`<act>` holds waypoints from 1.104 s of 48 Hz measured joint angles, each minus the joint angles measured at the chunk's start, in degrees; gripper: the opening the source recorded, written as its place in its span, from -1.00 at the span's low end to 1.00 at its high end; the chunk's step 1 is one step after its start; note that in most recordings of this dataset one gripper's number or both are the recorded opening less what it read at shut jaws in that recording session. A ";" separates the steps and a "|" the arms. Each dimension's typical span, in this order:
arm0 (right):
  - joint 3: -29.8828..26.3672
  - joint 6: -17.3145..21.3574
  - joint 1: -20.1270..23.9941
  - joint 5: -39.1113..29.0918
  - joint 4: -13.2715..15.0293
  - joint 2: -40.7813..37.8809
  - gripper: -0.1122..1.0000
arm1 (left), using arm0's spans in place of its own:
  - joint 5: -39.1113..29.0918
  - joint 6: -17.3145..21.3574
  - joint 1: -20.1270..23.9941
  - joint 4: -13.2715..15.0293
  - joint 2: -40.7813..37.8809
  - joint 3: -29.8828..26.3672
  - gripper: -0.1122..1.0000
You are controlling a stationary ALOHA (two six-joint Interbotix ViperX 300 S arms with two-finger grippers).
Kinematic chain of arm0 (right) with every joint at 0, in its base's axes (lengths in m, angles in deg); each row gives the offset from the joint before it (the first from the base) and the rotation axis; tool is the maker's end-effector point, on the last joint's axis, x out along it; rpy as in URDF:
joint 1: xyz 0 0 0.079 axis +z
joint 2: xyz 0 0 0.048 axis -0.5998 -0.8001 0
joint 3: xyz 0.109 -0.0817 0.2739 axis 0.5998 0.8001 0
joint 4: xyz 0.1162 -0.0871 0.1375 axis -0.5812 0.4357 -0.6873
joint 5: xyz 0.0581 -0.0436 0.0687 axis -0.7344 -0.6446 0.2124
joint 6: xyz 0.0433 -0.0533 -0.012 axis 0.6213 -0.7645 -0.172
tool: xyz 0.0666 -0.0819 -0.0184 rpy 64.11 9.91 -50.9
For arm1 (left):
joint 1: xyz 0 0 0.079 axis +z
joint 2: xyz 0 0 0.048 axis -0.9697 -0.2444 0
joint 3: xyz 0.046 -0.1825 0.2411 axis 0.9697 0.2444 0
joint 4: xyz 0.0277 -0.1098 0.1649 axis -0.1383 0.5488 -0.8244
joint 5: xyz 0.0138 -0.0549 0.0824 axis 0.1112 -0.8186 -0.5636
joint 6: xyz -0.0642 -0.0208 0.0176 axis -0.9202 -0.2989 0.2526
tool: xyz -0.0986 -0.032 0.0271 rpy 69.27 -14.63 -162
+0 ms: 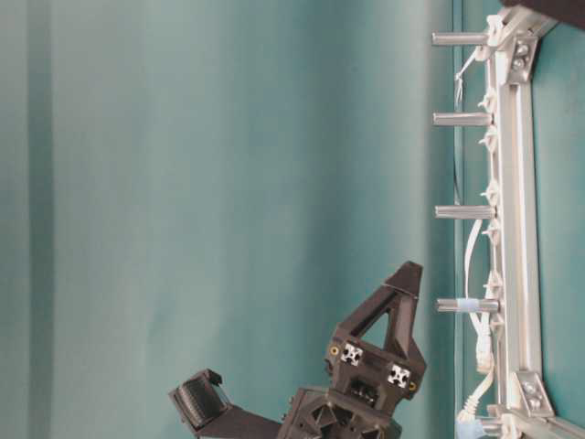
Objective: Insert the wire through the string loop located on the right side.
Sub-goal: 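Lower the open right gripper over the black USB cable near its plug, then close the right gripper on the cable just behind the USB plug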
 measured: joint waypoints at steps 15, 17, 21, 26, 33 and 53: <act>-0.18 -1.49 0.18 -0.70 -2.46 -0.18 0.65 | -0.09 0.00 -0.09 0.00 0.00 0.00 0.52; -0.35 -1.67 0.26 -0.79 -2.46 -0.62 0.65 | -0.09 0.00 -0.09 0.00 0.00 0.00 0.52; -1.14 -1.58 0.70 -0.79 -2.46 -2.20 0.65 | -0.09 0.00 -0.09 0.00 0.00 0.09 0.52; -2.20 -1.49 1.58 -0.88 -2.46 -4.13 0.65 | -0.09 0.00 -0.09 0.00 0.00 0.35 0.52; -3.60 -1.49 2.55 -1.23 -2.55 -7.03 0.65 | -0.53 0.00 -0.09 0.00 0.00 0.53 0.52; -5.19 -1.49 2.46 -1.85 -6.33 -11.43 0.64 | -0.88 0.00 -0.09 0.00 0.00 0.53 0.52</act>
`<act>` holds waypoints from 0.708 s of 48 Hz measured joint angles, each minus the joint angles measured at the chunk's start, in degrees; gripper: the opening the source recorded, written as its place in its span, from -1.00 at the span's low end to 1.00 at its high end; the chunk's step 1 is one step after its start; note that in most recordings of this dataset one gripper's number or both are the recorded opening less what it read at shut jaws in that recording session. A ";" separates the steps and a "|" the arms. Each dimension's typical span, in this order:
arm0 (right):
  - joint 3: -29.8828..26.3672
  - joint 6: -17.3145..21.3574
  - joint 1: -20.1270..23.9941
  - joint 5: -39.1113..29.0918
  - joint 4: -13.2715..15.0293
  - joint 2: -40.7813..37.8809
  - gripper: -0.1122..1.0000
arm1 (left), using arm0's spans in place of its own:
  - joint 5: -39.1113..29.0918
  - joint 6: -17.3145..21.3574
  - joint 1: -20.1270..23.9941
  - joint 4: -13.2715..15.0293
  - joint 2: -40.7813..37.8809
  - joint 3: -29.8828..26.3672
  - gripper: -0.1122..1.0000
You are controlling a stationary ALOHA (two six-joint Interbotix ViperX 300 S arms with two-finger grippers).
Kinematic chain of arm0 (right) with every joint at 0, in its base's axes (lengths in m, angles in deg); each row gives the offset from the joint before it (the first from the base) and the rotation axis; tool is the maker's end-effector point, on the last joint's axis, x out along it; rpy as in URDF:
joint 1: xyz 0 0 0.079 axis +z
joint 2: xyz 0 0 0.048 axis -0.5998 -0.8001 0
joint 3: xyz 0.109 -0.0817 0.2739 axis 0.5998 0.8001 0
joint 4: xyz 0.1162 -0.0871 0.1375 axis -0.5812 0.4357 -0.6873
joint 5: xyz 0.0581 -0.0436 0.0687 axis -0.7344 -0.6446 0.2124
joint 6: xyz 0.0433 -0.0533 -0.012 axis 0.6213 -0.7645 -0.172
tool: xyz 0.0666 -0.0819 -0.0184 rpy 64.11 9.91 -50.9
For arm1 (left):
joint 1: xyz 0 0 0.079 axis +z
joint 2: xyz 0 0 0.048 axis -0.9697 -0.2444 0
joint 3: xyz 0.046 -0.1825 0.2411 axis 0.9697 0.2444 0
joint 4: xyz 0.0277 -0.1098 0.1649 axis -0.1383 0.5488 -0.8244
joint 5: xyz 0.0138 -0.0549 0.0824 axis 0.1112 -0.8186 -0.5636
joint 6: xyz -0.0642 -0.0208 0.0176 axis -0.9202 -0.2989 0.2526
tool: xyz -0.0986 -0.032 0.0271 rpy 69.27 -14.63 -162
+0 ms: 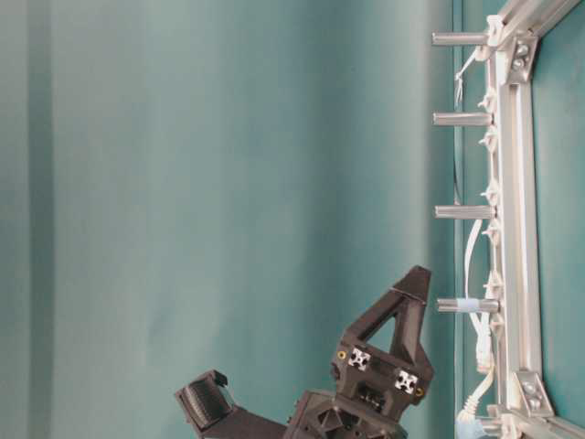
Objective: Insert the wire through the string loop located on the right side.
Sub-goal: 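Close the right gripper on the cable just behind the USB plug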
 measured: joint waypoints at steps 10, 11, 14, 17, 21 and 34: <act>-0.09 0.00 0.09 0.00 -0.88 -0.53 0.65 | 0.00 -0.09 0.00 0.00 0.00 0.00 0.52; 0.00 0.00 0.09 0.00 -0.88 -0.53 0.64 | 0.09 0.00 0.00 0.00 0.00 -0.09 0.52; 0.00 0.00 0.09 0.00 -0.88 -0.44 0.64 | 0.00 0.00 0.00 0.00 0.00 0.00 0.52; -0.09 0.00 0.09 0.00 -0.88 -0.44 0.62 | 0.00 0.00 0.00 0.09 0.00 0.00 0.52; 0.00 0.09 0.09 -0.09 -0.97 -0.53 0.46 | 0.00 0.00 -0.09 0.00 0.00 0.00 0.52; -0.53 0.00 0.00 -3.52 -1.93 -0.44 -0.66 | 0.09 0.00 -0.18 0.00 0.00 0.00 0.52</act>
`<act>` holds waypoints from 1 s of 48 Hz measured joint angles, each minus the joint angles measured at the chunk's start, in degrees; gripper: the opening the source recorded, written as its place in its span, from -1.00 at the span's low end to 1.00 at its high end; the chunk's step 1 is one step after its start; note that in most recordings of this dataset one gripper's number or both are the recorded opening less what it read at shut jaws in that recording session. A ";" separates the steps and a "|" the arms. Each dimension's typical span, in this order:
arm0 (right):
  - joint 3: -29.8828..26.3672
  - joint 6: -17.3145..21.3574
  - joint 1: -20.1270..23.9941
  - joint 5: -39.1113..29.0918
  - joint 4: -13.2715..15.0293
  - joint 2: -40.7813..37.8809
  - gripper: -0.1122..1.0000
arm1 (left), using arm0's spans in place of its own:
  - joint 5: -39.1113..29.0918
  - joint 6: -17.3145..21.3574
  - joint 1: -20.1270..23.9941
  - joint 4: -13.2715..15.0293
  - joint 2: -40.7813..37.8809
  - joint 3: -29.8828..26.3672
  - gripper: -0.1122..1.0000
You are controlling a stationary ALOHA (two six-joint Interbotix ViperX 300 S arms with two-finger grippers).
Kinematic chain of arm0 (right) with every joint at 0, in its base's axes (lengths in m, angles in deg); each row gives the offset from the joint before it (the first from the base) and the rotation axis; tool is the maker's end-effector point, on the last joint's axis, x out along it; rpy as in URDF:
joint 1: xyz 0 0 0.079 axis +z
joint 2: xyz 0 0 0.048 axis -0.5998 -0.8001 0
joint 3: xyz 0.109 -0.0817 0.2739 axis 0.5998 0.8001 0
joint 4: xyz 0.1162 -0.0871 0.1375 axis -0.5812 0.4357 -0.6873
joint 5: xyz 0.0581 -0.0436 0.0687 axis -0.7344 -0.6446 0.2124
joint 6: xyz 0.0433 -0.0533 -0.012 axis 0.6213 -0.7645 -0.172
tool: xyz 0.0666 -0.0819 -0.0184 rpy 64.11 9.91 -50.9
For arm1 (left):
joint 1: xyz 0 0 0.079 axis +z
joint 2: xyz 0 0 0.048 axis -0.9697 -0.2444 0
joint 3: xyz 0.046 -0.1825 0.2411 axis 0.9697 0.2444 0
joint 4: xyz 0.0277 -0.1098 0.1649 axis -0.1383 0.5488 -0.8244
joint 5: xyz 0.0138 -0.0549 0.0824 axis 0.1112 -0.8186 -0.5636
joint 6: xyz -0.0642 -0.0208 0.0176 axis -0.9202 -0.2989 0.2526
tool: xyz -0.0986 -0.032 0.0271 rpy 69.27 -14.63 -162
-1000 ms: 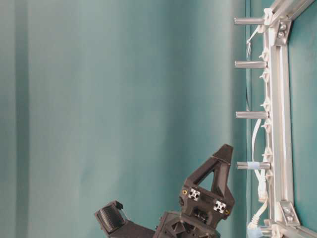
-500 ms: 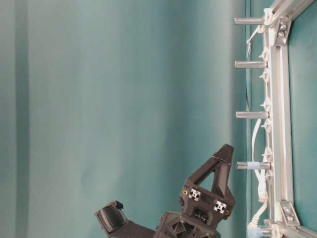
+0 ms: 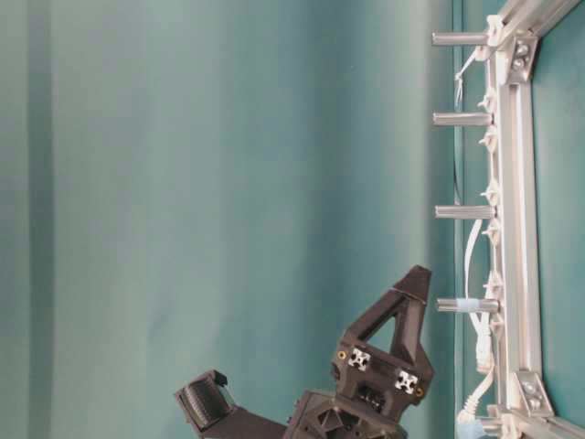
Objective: Insert the wire through the string loop located on the right side.
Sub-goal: 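Close the right gripper on the cable just behind the USB plug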
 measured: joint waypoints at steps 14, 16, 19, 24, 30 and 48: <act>-0.79 -0.26 0.09 -2.55 -3.52 0.44 -0.66 | -0.09 0.00 -0.62 0.00 0.00 0.00 0.52; -0.88 -0.35 0.09 -2.81 -3.52 0.44 -0.66 | -0.09 0.00 -0.62 0.00 0.09 0.00 0.52; -0.88 -0.44 0.09 -3.16 -3.52 0.53 -0.66 | -0.09 0.00 -0.62 0.00 0.00 0.00 0.52; -0.88 -0.44 0.09 -3.60 -3.60 0.62 -0.66 | -0.09 0.00 -0.62 0.00 0.00 0.00 0.52; -0.88 -1.41 0.00 -4.04 -3.60 0.79 -0.66 | -0.09 0.00 -0.62 0.00 0.00 0.00 0.52; 0.00 -8.44 -1.58 -10.72 -4.13 7.21 -0.66 | -0.09 0.00 -0.62 0.00 0.00 0.00 0.51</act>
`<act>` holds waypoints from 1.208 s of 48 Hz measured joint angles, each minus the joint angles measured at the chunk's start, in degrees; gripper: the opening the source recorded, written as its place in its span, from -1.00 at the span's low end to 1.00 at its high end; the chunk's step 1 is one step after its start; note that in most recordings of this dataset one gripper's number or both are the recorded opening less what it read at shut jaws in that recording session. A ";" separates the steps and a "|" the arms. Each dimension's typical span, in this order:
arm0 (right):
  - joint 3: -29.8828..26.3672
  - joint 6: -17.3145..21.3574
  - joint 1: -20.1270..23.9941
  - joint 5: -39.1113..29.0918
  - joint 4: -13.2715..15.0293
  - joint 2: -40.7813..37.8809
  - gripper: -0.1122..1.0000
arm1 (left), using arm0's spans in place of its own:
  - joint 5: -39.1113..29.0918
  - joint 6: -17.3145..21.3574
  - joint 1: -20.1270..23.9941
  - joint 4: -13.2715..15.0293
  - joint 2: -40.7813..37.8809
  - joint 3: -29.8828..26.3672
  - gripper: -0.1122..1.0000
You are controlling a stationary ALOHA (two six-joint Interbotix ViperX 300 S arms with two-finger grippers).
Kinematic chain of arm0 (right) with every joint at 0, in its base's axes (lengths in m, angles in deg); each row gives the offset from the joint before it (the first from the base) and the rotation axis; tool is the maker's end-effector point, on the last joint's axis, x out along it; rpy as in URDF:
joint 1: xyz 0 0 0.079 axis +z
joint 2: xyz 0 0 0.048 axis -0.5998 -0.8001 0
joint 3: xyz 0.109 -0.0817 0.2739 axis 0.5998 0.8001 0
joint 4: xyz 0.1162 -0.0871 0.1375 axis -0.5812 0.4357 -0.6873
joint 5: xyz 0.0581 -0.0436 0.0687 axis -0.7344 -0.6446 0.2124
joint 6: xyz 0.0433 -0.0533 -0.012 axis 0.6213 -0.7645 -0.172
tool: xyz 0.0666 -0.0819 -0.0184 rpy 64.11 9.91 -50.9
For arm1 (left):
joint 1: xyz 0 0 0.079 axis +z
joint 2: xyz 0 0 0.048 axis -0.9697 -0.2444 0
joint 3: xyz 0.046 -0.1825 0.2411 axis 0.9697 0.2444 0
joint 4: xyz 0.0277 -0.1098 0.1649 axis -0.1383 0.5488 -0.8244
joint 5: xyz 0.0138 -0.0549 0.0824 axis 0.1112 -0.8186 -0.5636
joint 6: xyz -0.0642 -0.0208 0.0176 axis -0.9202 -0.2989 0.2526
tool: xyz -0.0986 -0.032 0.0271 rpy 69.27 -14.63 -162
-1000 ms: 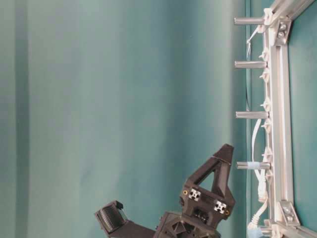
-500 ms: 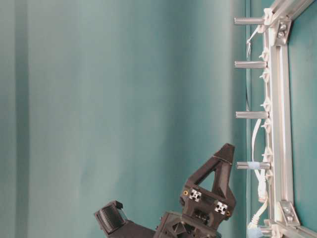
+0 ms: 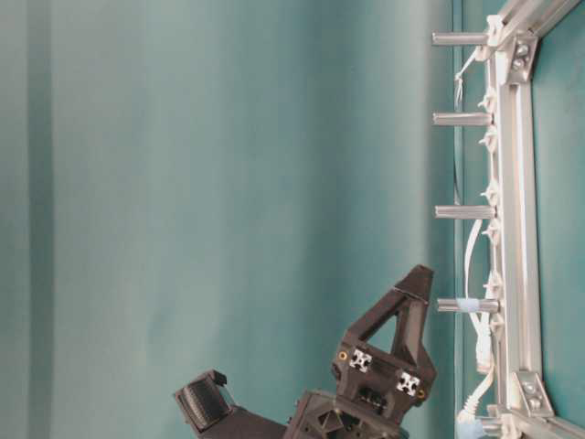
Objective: Insert the wire through the string loop located on the right side.
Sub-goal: 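Close the right gripper on the cable just behind the USB plug, then lift the cable with the right gripper and swing it rightward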
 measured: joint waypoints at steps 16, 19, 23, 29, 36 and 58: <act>0.09 -1.49 -0.09 -4.83 0.00 7.65 -0.66 | 0.00 0.00 -0.09 0.09 0.00 -0.09 0.51; 0.09 -1.49 -0.09 -4.92 0.00 8.26 -0.66 | 0.00 0.00 -0.09 0.00 0.00 0.00 0.52; 0.09 -1.49 -0.09 -5.01 0.00 8.70 -0.66 | 0.00 0.00 0.00 0.00 0.00 0.00 0.51; 0.09 -1.41 0.00 -5.01 0.00 8.96 -0.66 | -0.26 -0.09 -0.09 0.00 0.00 0.00 0.52; 0.09 -1.49 -0.09 -5.36 0.00 8.96 -0.66 | -0.44 0.00 -0.09 0.00 0.00 0.00 0.51; 0.35 -1.58 -0.18 -5.89 0.09 8.96 -0.66 | -0.53 0.00 -0.09 0.00 0.00 0.00 0.50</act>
